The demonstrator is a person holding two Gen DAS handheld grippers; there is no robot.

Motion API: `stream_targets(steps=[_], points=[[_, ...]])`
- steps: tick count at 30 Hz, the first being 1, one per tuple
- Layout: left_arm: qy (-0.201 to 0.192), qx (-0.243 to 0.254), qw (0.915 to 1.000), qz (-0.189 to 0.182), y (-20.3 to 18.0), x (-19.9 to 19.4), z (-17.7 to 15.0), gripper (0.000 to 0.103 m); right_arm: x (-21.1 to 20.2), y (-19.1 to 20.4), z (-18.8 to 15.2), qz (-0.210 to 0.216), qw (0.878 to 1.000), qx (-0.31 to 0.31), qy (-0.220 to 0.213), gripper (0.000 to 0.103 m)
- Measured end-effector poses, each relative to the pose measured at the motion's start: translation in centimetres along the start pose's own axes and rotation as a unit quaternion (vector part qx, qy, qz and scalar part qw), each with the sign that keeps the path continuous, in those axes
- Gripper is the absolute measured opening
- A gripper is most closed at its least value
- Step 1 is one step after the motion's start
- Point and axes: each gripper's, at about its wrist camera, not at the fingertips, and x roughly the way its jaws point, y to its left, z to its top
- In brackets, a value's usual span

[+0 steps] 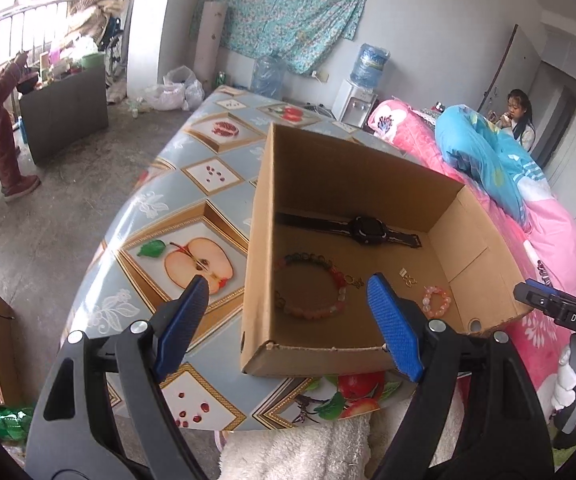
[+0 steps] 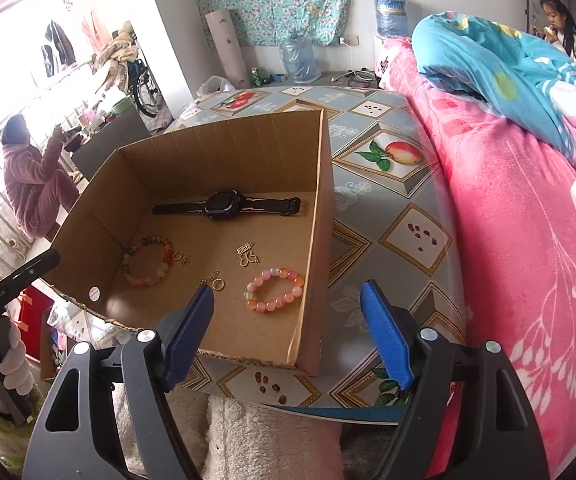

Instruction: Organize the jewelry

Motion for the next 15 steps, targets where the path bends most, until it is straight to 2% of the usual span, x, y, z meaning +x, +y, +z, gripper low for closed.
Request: stream_targets(steps=[4, 9, 12, 15], points=[[-0.027, 0.006, 0.9996, 0.012, 0.1, -1.8, -0.1, 0.079, -2.2, -0.2, -0.6, -0.026, 0.999, 0.011, -0.035, 0.085], [-0.033, 0.033, 0.9987, 0.023, -0.4, -3.6, -1.1, 0.081, -3.5, 0.9, -2.9, -0.085, 0.995, -0.005, -0.056, 0.092], [-0.031, 0.039, 0.9984, 0.027, -0.7, -4.4, -2.3, 0.086, -2.8, 1.8, -5.3, -0.096, 0.995, -0.013, -0.034, 0.094], [-0.011, 0.035, 0.9987, 0.035, -0.6, -4.1, -3.4, 0.088, -0.6, 2.6, -7.7, -0.107, 0.994, -0.013, 0.015, 0.094]])
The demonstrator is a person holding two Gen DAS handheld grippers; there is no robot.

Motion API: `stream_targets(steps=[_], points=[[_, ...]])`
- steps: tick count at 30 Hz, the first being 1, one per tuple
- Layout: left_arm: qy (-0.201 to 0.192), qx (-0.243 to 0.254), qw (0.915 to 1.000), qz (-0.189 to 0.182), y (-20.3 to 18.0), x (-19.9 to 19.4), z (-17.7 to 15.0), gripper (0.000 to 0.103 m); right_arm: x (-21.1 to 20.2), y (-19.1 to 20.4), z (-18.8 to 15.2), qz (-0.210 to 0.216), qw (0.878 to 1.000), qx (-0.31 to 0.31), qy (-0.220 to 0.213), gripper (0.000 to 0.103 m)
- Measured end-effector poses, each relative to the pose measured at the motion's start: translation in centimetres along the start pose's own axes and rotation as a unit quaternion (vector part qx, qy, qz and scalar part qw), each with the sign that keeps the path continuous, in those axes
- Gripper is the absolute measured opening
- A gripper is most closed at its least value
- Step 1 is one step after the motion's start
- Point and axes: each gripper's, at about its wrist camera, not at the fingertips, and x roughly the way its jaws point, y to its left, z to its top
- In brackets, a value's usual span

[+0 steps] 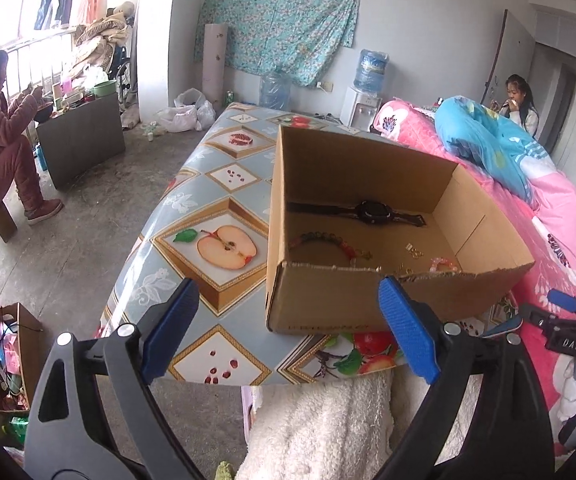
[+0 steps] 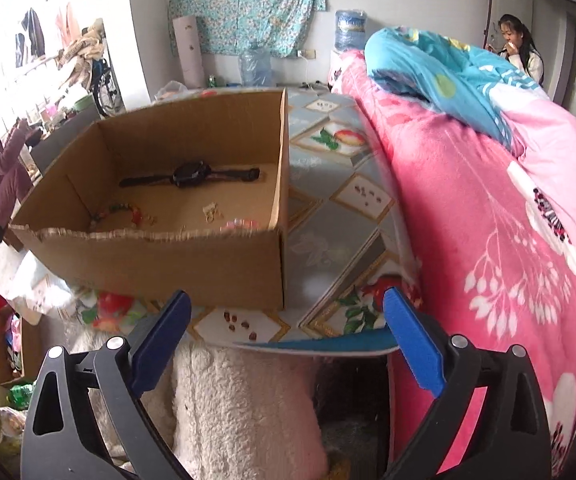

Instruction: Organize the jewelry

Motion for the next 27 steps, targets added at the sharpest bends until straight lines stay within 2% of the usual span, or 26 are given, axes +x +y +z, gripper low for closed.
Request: stream_targets(steps=[3, 5, 8, 11, 14, 20, 24, 27], points=[[0.029, 0.002, 0.9996, 0.005, -0.2, 0.9, -0.9, 0.089, 2.2, 1.6, -1.5, -0.001, 0.999, 0.000, 0.046, 0.094], [0.040, 0.015, 0.9990, 0.012, -0.7, 1.3, -1.3, 0.089, 2.7, 3.2, -2.1, 0.007, 0.999, -0.012, 0.053, 0.094], [0.042, 0.015, 0.9990, 0.001, -1.3, 1.4, -1.7, 0.089, 2.4, 5.7, -2.6, 0.016, 0.998, -0.047, 0.039, 0.094], [0.039, 0.007, 0.9992, -0.002, -1.4, 1.4, -1.7, 0.089, 1.5, 5.9, -3.6, 0.042, 0.999, 0.003, 0.022, 0.094], [0.029, 0.004, 0.9996, 0.005, -1.0, 1.3, -1.5, 0.090, 1.4, 5.4, -4.7, 0.068, 0.996, 0.043, 0.031, 0.094], [0.034, 0.002, 0.9990, -0.028, -1.2, 1.3, -1.1, 0.090, 0.9, 4.2, -5.4, 0.083, 0.992, 0.095, 0.024, 0.094], [0.030, 0.003, 0.9989, -0.035, -1.6, 1.3, -1.0, 0.090, 1.2, 4.7, -5.1, 0.085, 0.992, 0.084, 0.030, 0.094], [0.030, 0.009, 0.9991, -0.028, -2.0, 1.5, -1.1, 0.090, 1.0, 5.6, -4.0, 0.077, 0.995, 0.068, 0.008, 0.094]])
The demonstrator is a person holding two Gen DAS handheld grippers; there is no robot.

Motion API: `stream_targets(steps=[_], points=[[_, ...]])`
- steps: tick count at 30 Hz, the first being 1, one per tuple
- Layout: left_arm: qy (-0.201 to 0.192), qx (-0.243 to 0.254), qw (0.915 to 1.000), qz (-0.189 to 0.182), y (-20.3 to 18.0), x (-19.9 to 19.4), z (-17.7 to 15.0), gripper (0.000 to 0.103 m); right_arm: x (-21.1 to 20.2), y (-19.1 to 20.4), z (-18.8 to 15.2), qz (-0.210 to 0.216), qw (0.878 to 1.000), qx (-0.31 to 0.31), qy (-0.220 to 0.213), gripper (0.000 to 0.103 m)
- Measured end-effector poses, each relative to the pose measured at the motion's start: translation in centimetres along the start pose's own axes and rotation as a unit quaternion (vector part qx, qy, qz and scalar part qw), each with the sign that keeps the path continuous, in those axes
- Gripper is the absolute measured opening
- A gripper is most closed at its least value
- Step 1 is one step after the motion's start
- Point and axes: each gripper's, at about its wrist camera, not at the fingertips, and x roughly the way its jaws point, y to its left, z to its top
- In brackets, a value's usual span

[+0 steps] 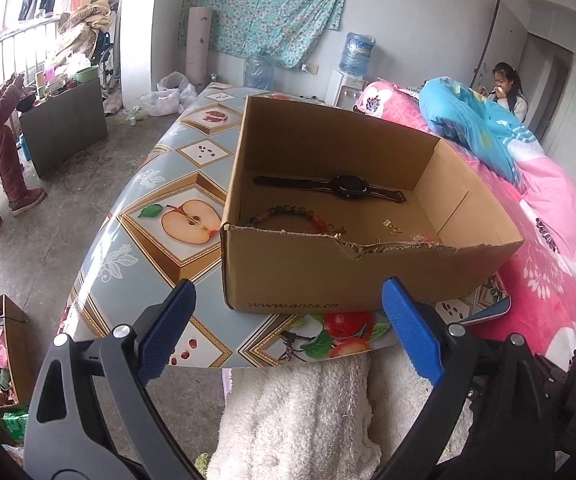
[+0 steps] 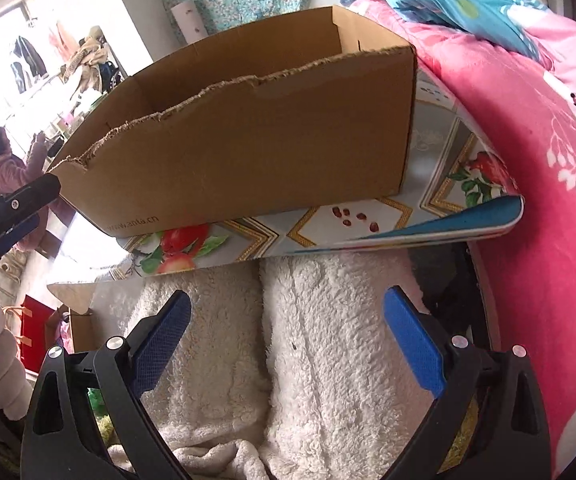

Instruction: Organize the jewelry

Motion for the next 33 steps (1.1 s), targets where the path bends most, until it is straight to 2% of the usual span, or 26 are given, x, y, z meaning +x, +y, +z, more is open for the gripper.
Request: stream_targets(steps=[2, 5, 10, 13, 22, 33], points=[[0.011, -0.006, 0.9999, 0.008, -0.2, 0.5, 0.1, 0.090, 0.0, 0.6, 1.1, -0.013, 1.000, -0.015, -0.015, 0.094], [0.000, -0.013, 0.9994, 0.031, -0.5, 0.7, 0.4, 0.090, -0.1, 1.0, 2.6, -0.029, 0.998, -0.042, -0.022, 0.094], [0.009, -0.017, 0.9982, 0.056, -1.2, 1.5, 1.0, 0.090, 0.7, 1.5, 4.7, -0.004, 0.997, -0.072, 0.013, 0.094], [0.012, -0.012, 0.9983, 0.056, -1.7, 1.7, 1.2, 0.090, 0.8, 1.5, 5.8, 0.008, 0.997, -0.070, 0.022, 0.094], [0.044, -0.017, 0.9965, 0.069, -2.0, 2.9, 2.3, 0.091, 0.6, 2.1, 7.6, 0.008, 0.997, -0.076, 0.026, 0.094], [0.073, -0.022, 0.9951, 0.064, -2.3, 3.5, 1.8, 0.091, 0.5, 1.6, 7.7, 0.006, 0.997, -0.071, 0.030, 0.094]])
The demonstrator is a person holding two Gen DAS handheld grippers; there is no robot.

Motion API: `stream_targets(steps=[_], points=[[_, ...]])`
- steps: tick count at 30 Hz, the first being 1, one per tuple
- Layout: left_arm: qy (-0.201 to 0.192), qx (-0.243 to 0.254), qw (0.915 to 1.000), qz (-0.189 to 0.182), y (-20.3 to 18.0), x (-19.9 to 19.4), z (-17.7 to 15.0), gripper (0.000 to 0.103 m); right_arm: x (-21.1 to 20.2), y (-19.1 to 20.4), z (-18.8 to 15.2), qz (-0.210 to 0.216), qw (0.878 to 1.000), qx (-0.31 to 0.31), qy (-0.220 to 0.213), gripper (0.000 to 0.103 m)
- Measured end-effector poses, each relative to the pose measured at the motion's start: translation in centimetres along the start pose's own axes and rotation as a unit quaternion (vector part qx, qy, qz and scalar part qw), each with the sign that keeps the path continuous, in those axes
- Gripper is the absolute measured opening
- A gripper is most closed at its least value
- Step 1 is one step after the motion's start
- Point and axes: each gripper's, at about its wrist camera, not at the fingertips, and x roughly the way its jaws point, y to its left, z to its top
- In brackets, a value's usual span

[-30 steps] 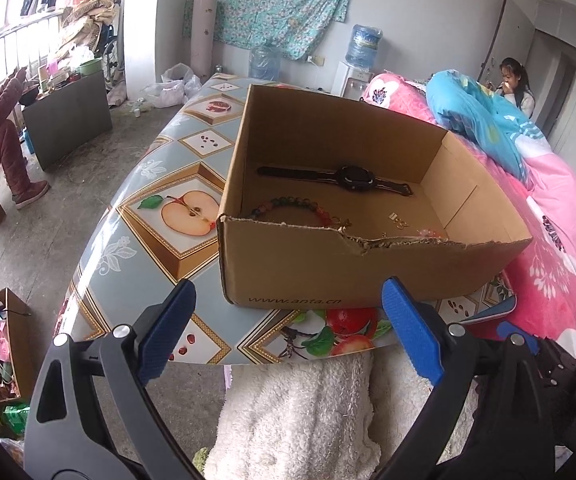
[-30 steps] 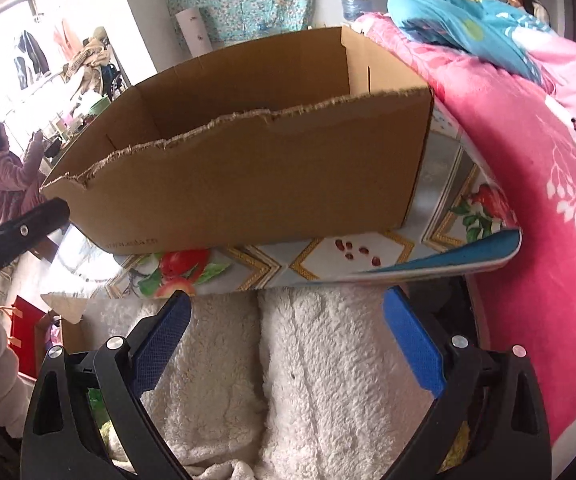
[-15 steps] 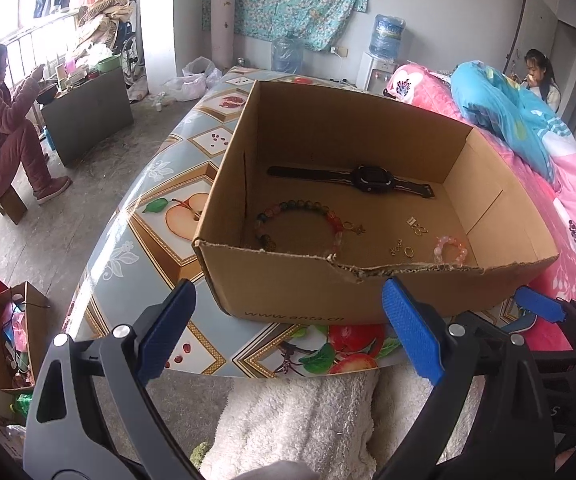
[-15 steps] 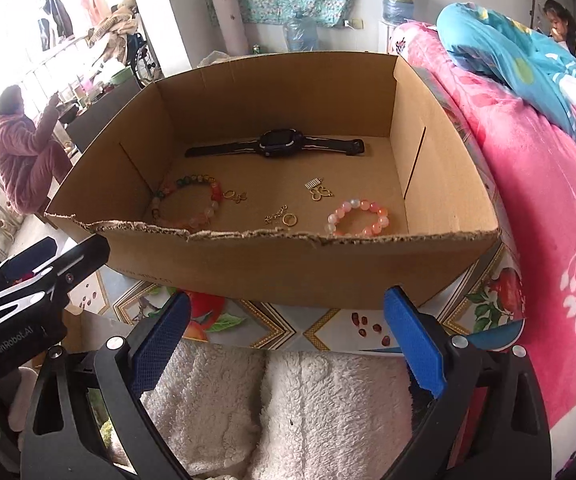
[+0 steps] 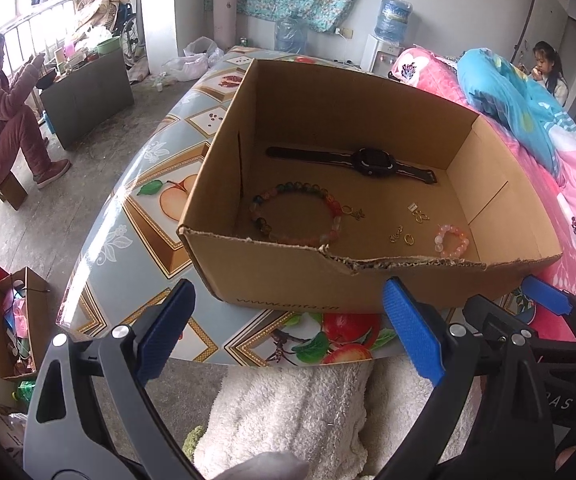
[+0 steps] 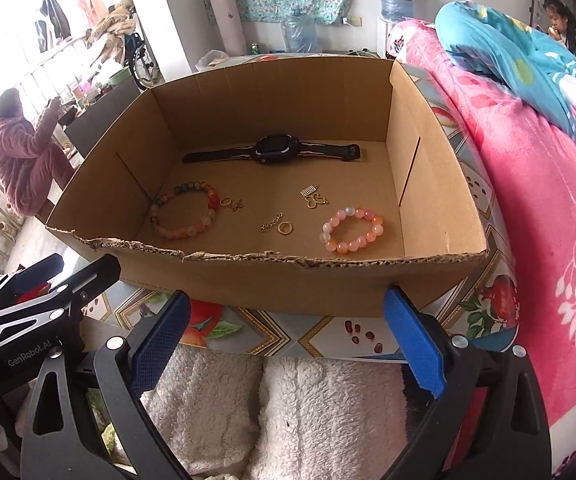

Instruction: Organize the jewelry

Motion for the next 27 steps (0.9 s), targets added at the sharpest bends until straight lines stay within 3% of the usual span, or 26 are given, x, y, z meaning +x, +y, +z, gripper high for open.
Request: stream_targets(steps=[27], points=[[0.004, 0.025, 0.9997, 0.004, -1.3, 0.4, 0.4, 0.091, 0.1, -0.6, -0.2, -0.022, 1.000, -0.003, 0.003, 0.094]])
